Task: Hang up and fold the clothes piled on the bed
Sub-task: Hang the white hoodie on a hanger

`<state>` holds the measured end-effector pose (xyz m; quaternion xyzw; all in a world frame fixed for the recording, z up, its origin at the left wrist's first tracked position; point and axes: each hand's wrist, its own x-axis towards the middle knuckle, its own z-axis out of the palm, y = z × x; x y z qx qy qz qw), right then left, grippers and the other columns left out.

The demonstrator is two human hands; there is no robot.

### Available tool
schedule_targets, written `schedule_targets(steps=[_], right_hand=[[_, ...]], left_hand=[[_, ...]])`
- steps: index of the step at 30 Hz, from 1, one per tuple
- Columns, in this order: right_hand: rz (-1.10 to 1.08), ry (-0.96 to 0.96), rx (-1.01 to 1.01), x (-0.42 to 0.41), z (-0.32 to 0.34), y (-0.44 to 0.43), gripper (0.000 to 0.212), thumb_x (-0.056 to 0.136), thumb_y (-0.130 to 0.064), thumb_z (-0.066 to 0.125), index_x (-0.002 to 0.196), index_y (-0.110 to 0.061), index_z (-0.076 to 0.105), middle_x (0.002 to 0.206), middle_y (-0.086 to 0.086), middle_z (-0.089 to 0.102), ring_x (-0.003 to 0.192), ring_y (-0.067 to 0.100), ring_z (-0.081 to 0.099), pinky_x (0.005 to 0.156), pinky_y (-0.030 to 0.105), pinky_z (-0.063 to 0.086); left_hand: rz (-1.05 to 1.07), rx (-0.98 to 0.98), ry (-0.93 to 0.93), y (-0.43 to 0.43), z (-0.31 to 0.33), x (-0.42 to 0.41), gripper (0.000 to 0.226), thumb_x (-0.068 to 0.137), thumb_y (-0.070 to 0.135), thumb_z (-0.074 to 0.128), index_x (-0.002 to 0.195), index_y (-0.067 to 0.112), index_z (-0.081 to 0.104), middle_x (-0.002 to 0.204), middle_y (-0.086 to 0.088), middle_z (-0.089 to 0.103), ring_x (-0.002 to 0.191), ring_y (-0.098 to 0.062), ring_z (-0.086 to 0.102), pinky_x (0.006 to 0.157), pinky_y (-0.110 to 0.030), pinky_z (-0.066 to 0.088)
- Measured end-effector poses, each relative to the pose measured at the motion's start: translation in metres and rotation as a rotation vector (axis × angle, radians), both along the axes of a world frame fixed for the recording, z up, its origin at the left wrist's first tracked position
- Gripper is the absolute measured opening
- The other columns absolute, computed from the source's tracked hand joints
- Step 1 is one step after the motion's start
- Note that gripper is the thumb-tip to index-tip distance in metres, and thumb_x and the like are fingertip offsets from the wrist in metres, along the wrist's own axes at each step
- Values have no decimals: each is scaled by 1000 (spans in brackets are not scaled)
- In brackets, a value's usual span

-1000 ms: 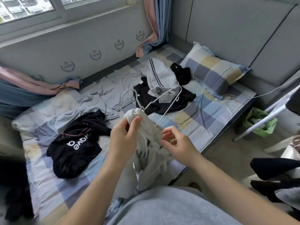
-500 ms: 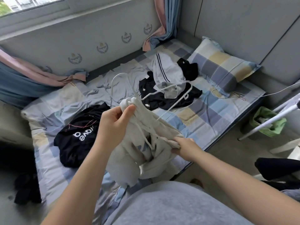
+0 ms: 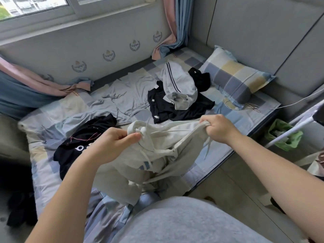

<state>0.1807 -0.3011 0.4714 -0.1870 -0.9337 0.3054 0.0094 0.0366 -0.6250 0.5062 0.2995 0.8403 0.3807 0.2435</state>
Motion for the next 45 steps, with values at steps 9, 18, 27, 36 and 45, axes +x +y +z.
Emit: schedule_targets(steps=[9, 18, 27, 36, 45], right_hand=[[45, 356, -111, -20, 57, -30, 15, 67, -9, 35, 57, -1, 45, 53, 15, 41, 55, 19, 36, 51, 34, 26], [153, 439, -174, -41, 93, -68, 24, 72, -6, 35, 66, 10, 52, 58, 15, 46, 53, 9, 39, 50, 23, 30], [195, 90, -161, -43, 66, -97, 22, 85, -37, 41, 67, -22, 40, 67, -2, 50, 69, 21, 48, 69, 43, 39], [334, -198, -825, -35, 79, -59, 54, 77, -35, 69, 130, -31, 59, 120, -3, 67, 107, 11, 66, 87, 24, 53], [32, 154, -408, -57, 69, -76, 37, 99, -30, 62, 71, -8, 53, 43, -12, 34, 36, 3, 32, 40, 15, 30]], left_hand=[[122, 1, 44, 4, 17, -10, 53, 85, 59, 64, 69, 9, 69, 45, 10, 33, 39, -6, 26, 37, -18, 20], [-5, -239, 193, 52, -3, 10, 60, 87, 58, 65, 49, 16, 45, 46, 6, 38, 41, -13, 34, 45, -28, 29], [188, 150, 313, 48, 12, 10, 53, 89, 58, 54, 59, 16, 45, 50, 7, 36, 51, -17, 37, 54, -34, 32], [644, 542, -202, 38, 14, -14, 28, 106, 36, 43, 95, 29, 68, 89, 4, 72, 86, -16, 67, 74, -37, 56], [331, 391, -156, 54, 3, -2, 44, 72, 35, 85, 108, 28, 60, 102, -2, 67, 91, -16, 69, 75, -35, 61]])
